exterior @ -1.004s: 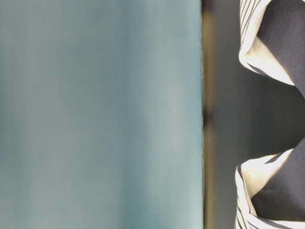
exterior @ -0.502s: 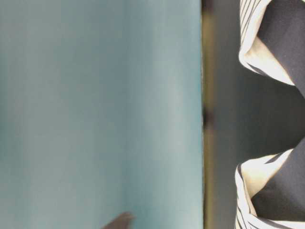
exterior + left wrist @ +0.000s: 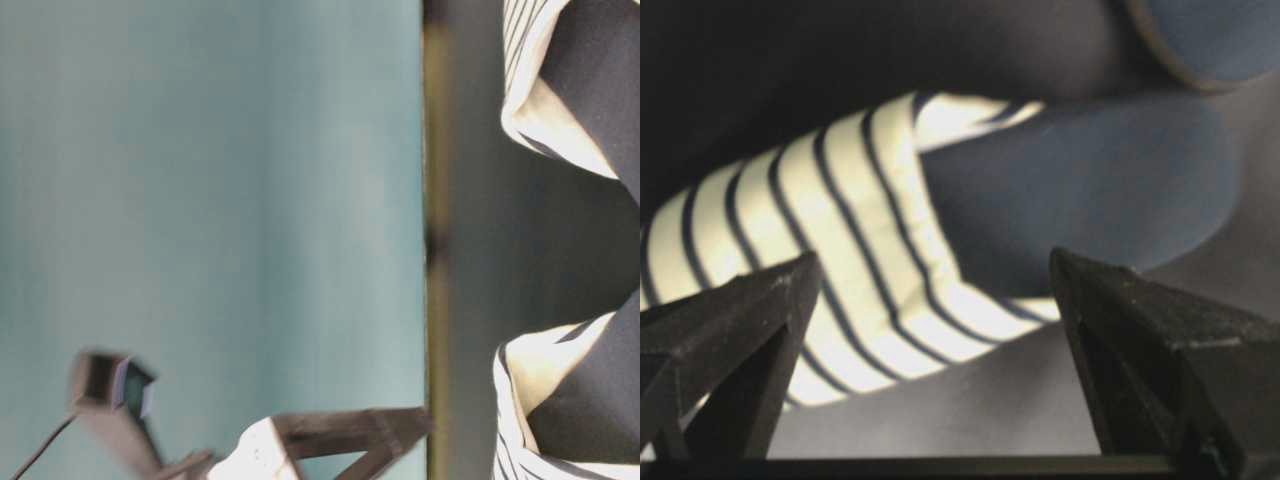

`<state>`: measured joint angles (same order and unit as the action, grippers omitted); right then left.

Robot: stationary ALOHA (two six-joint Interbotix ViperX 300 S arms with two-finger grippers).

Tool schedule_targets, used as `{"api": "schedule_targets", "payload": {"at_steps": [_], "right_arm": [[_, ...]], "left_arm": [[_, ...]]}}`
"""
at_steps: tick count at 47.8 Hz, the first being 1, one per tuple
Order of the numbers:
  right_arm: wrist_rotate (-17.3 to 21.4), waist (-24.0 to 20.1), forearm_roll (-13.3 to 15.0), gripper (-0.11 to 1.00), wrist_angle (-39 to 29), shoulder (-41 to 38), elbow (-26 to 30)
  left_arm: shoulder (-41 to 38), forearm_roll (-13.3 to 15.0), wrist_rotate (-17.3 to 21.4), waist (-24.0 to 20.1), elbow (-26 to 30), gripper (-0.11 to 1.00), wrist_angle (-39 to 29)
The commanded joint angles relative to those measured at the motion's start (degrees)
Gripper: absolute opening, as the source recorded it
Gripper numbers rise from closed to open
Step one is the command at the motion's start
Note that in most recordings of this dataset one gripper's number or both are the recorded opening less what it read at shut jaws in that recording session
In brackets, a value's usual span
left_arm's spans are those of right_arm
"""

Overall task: Arrange the slippers with the left arm.
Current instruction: 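Move the left gripper over the left slipper's striped upper and grasp it, then rotate the held left slipper so its toe points straight down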

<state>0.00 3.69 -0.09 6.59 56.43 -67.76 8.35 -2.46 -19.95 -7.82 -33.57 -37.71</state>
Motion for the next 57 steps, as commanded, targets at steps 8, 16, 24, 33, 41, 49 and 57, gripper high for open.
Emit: {"api": "schedule_targets", "payload": {"at_steps": [8, 16, 24, 33, 41, 49, 57], "right_arm": [[-0.53, 0.09, -0.09, 0.0, 0.18, 0.0, 0.26], [-0.53, 0.09, -0.09, 0.0, 0.26, 0.18, 0.0], [-0.53, 0.09, -0.09, 0.0, 0.26, 0.26, -0.18], [-0.53, 0.09, -0.09, 0.0, 0.35, 0.53, -0.53], [-0.53, 0.0, -0.09, 0.0, 0.53, 0.7, -0.79], [-0.53, 0.09, -0.09, 0.0, 0.53, 1.05, -0.88], [-0.53, 0.0, -0.09, 0.0, 0.62, 1.23, -1.23]], "left_arm": [[-8.0, -0.44, -0.26, -0.18, 5.89, 0.88, -4.57], [-10.63, -0.79, -0.09, -0.7, 6.42, 0.88, -4.39], [-11.87, -0.88, 1.14, -1.41, 5.8, 0.87, -4.39], [-11.78, -0.97, 1.93, -2.55, 4.83, 0.81, -4.04], [-11.6, -0.97, 2.99, -2.81, 4.48, 0.5, -4.04], [-11.6, -0.97, 7.12, -2.64, 5.62, 0.08, -4.57], [-10.81, -0.97, 13.62, -2.11, 9.32, 0.01, -6.94]]}}
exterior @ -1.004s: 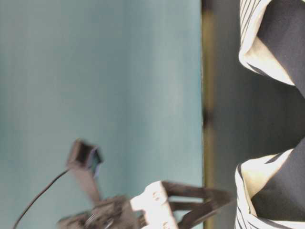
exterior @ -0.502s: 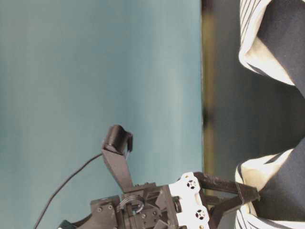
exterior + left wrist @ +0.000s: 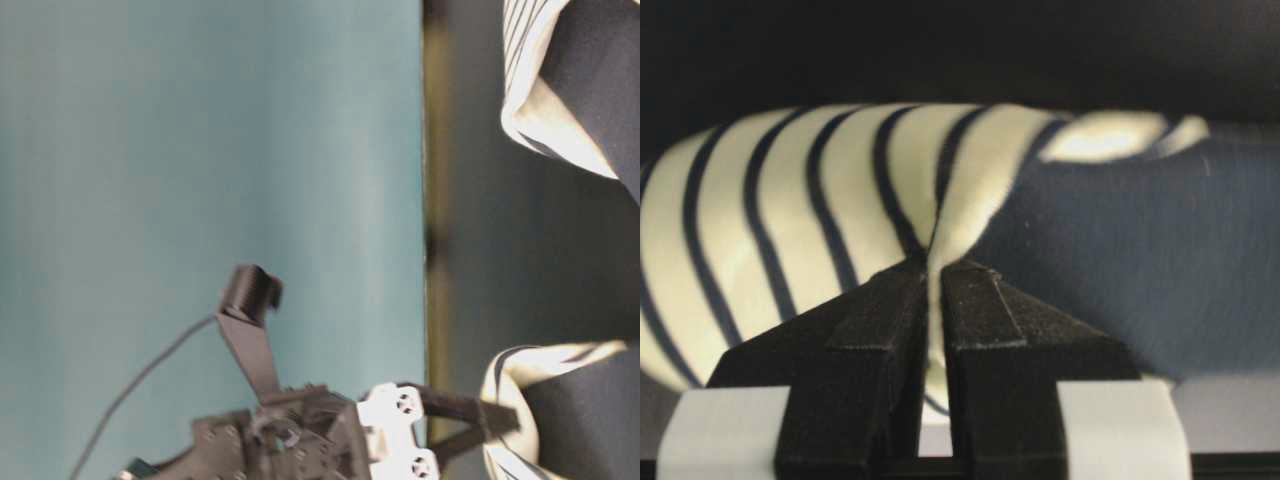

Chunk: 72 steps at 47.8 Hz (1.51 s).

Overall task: Arrange the slippers with the left arm.
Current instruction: 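Rotate the held left slipper so its toe points straight down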

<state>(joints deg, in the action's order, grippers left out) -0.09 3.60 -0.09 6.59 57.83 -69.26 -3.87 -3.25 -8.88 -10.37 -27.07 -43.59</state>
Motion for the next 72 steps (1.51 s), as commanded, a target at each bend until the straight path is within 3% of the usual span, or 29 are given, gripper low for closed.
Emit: {"api": "schedule_targets", "payload": {"at_steps": [1, 7, 22, 43, 62, 65, 72], "right_arm": [[-0.35, 0.09, -0.09, 0.0, 0.62, -0.18, 0.18], [-0.26, 0.18, -0.09, 0.0, 0.62, 0.09, -0.18], [-0.09, 0.18, -0.09, 0.0, 0.62, 1.32, -0.88], [0.0, 0.18, -0.09, 0.0, 0.62, 1.67, -1.32], [0.18, 0.18, -0.09, 0.0, 0.7, 1.67, -1.41], [0.18, 0.18, -0.09, 0.0, 0.62, 1.67, -1.58], [0.26, 0.18, -0.09, 0.0, 0.7, 1.67, -1.58]], "left_arm": [[1.58, -0.18, 3.52, 0.53, 3.34, 0.01, -1.49], [2.81, -0.18, 7.65, 0.44, 6.5, 0.01, -3.08], [0.0, -0.7, 10.99, 0.09, 11.25, 0.01, -2.81], [-3.96, -0.62, 10.81, 1.32, 8.26, 0.01, 4.66], [-5.36, -0.62, 9.23, 1.58, 7.73, 0.02, 4.22], [-5.36, -0.62, 9.23, 1.85, 7.73, 0.06, 4.13], [-5.36, -0.62, 9.32, 2.37, 7.38, 0.35, 4.13]]}}
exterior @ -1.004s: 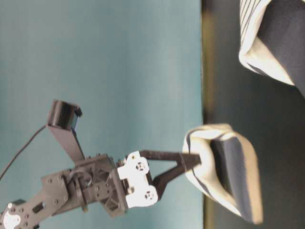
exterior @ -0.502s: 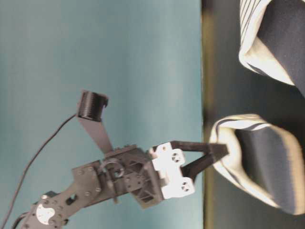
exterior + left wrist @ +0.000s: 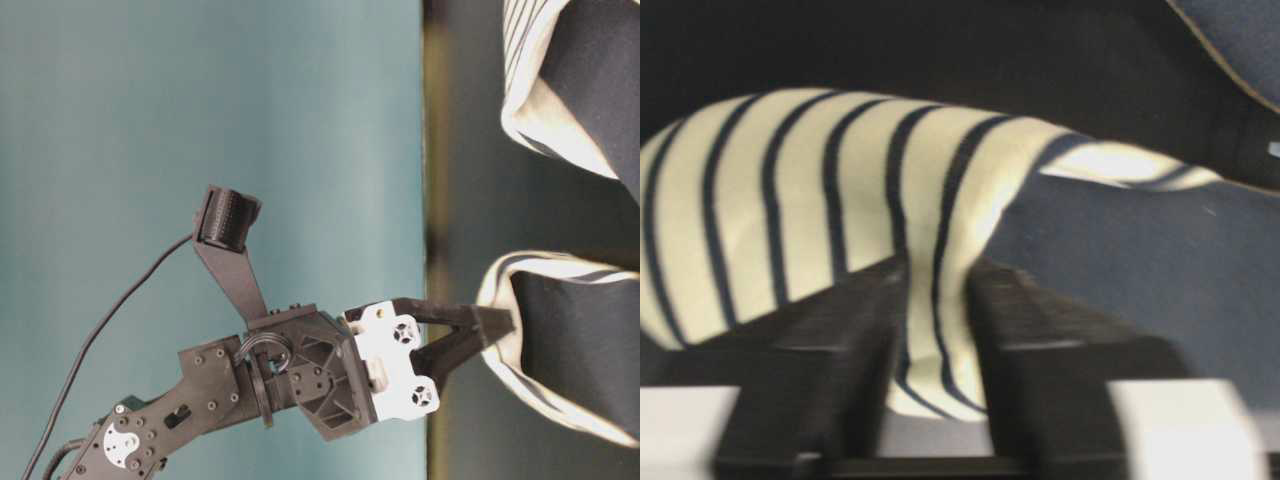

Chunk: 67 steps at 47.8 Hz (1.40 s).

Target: Arrange the slippers with the left arm.

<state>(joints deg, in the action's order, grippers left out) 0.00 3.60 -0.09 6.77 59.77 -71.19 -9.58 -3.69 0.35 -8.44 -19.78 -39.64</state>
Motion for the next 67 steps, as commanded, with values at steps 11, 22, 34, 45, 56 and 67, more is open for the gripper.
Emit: {"api": "schedule_targets", "payload": {"at_steps": [11, 22, 34, 45, 56, 67], "right_arm": [[0.18, 0.09, -0.09, 0.0, 0.53, -0.26, 0.26], [0.18, 0.09, -0.09, 0.0, 0.44, -0.09, 0.09], [0.26, 0.09, -0.09, 0.0, 0.44, 0.35, 0.09], [0.44, 0.09, -0.09, 0.0, 0.44, 0.79, -0.26], [0.35, 0.18, -0.09, 0.0, 0.53, 0.88, -0.35], [0.35, 0.09, -0.09, 0.0, 0.53, 0.97, -0.53]], "left_arm": [[0.62, -0.18, 1.05, 1.67, 0.26, 0.83, 0.44], [2.81, -0.18, 12.39, 3.34, 3.69, 0.85, 0.97], [0.35, -0.18, 34.89, 6.42, 9.05, 0.85, 15.56], [-7.12, -0.18, 43.15, 5.8, 12.83, 0.85, 21.53], [-15.82, -0.18, 43.24, 3.96, 16.79, 0.85, 22.68], [-18.28, -0.09, 42.01, 3.78, 18.81, 0.79, 23.12]]}}
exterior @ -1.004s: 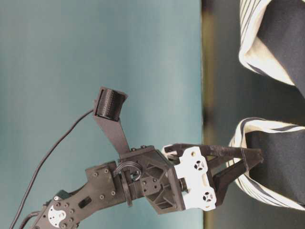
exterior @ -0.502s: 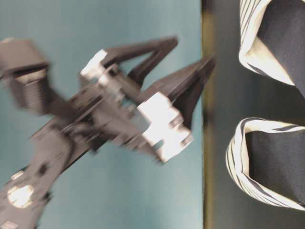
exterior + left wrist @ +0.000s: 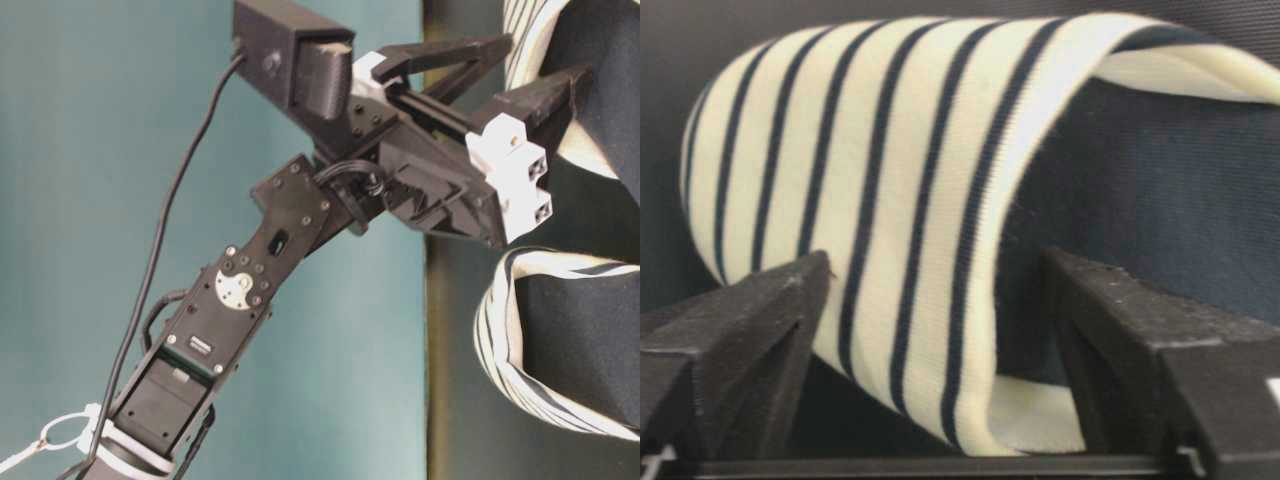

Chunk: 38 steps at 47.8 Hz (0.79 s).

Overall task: Arrange the slippers with the left arm.
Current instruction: 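Grasp the right slipper's upper with the left gripper and lift it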

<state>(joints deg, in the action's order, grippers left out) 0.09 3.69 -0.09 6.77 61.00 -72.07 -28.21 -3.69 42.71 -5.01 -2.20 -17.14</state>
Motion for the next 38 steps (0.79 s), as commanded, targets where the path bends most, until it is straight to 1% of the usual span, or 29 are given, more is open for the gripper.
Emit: {"api": "schedule_targets", "payload": {"at_steps": [1, 5, 12, 16, 17, 21, 26, 38], "right_arm": [[0.26, 0.0, -0.09, 0.0, 0.53, -0.26, 0.26], [0.26, 0.0, -0.09, 0.0, 0.53, -0.26, 0.18], [0.26, 0.09, -0.09, 0.0, 0.53, -0.18, 0.18], [0.09, 0.0, -0.09, 0.0, 0.53, -0.18, 0.18], [0.09, 0.09, -0.09, 0.0, 0.53, -0.09, 0.09], [0.0, 0.0, -0.09, 0.0, 0.53, -0.09, 0.09], [-0.18, 0.0, -0.09, 0.0, 0.53, -0.09, 0.0], [-0.35, 0.09, -0.09, 0.0, 0.53, 0.26, -0.09]], "left_arm": [[0.35, 0.0, -0.62, 0.26, 1.32, 0.76, 0.53], [0.44, 0.0, -2.02, 0.62, 1.32, 0.6, 0.35], [0.88, 0.0, -5.1, 1.23, 1.41, 0.2, -0.18], [2.02, 0.0, -7.21, 1.23, 1.67, 0.02, -1.49], [2.37, 0.0, -7.65, 1.14, 1.76, 0.01, -2.02], [3.87, 0.0, -9.93, 0.97, 2.2, 0.01, -5.1], [6.42, 0.0, -13.89, 0.26, 3.34, 0.01, -10.2], [9.93, 0.0, -26.72, -1.85, 5.63, 0.01, -20.74]]}}
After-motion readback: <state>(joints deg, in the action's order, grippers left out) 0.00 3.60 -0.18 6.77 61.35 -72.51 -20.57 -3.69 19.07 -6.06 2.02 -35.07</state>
